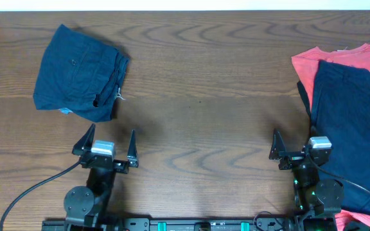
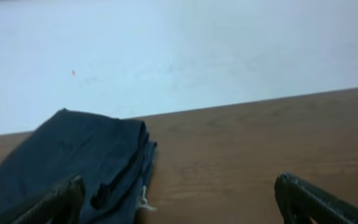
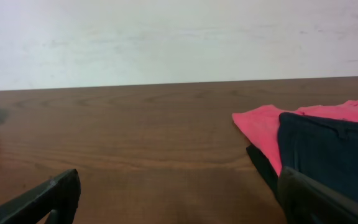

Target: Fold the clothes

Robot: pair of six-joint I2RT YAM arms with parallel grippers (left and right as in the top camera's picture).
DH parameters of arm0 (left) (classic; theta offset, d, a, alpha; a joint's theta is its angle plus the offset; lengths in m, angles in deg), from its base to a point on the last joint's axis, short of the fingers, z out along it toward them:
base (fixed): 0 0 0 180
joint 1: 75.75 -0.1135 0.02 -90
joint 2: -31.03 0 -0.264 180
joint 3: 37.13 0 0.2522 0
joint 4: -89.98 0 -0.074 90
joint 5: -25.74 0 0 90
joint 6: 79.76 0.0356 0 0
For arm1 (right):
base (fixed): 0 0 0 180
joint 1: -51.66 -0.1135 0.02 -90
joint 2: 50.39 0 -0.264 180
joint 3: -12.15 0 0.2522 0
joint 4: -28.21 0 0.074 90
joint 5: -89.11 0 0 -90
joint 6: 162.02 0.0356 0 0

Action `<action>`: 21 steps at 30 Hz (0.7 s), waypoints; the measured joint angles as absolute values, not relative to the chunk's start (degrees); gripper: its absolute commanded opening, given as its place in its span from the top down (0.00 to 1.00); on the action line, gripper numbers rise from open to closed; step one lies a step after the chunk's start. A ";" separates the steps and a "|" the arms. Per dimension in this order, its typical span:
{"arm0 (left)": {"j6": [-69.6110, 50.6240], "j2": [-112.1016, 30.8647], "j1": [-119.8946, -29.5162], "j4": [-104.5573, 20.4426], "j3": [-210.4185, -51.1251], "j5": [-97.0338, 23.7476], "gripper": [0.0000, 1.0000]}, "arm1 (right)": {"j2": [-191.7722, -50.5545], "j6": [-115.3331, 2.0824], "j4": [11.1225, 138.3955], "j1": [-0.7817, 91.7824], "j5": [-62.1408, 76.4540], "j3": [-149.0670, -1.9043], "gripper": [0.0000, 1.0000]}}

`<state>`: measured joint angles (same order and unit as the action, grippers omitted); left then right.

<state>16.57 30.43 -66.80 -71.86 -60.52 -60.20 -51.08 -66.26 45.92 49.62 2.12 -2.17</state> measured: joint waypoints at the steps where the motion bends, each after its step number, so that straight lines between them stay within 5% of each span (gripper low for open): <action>1: 16.42 30.45 -66.80 -73.30 -59.34 -60.20 0.02 | -51.08 -66.24 45.92 49.62 2.12 -2.17 0.01; 21: 16.05 30.45 -66.80 -76.14 -51.32 -60.45 0.02 | -51.08 -66.26 45.92 49.62 2.12 -2.17 0.01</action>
